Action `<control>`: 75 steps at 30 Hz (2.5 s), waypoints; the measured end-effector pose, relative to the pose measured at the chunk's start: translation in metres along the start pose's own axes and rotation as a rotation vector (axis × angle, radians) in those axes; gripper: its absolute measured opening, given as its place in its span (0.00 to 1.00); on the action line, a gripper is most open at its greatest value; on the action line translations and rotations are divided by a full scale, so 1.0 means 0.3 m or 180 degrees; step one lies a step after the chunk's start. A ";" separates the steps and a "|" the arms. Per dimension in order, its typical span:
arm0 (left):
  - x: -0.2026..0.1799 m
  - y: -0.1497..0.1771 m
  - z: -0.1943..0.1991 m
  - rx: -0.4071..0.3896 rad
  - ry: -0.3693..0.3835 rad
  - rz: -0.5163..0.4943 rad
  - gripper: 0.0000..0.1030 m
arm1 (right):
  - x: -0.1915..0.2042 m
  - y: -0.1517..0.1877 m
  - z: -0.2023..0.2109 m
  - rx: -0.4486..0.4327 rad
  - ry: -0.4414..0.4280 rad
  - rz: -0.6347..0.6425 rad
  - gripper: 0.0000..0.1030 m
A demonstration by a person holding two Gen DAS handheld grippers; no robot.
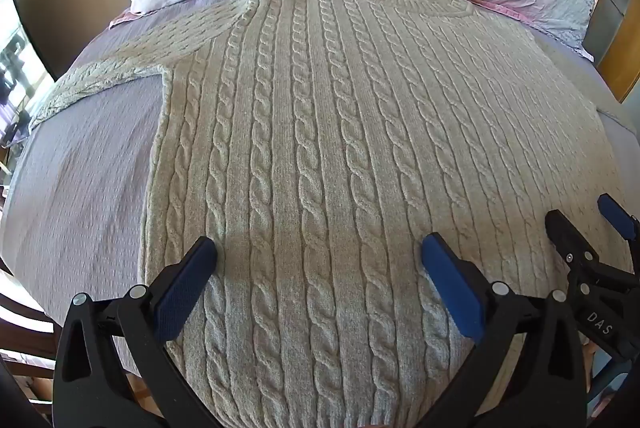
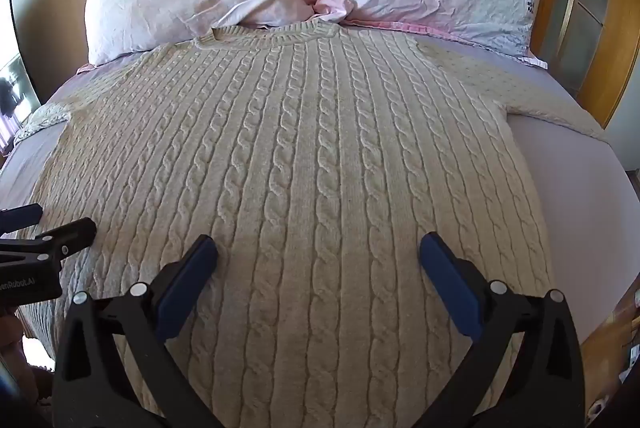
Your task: Fold small clothes
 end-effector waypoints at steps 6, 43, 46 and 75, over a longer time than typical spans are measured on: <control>0.000 0.000 0.000 -0.0002 -0.0001 0.0001 0.99 | 0.000 0.001 0.001 -0.0004 -0.0004 0.0001 0.98; 0.000 -0.001 0.001 -0.0016 -0.0005 0.0000 0.99 | -0.001 0.000 -0.005 0.0002 -0.0001 -0.0004 0.98; 0.001 -0.002 0.001 -0.0020 -0.0007 -0.0001 0.99 | 0.000 -0.001 -0.004 0.0002 0.0000 -0.0004 0.98; -0.001 -0.010 0.014 -0.0036 -0.0019 -0.0005 0.99 | 0.001 -0.006 -0.010 -0.0001 -0.0006 0.0029 0.98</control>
Point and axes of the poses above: each gripper's, at about its wrist camera, not at the fingertips, and z roughly against the way its jaws point, x to its left, y to its underside, the point moved 6 cm from there along -z, roughly the way its jaws point, and after that the axes turned 12 degrees about -z, right-handed, at the moved point
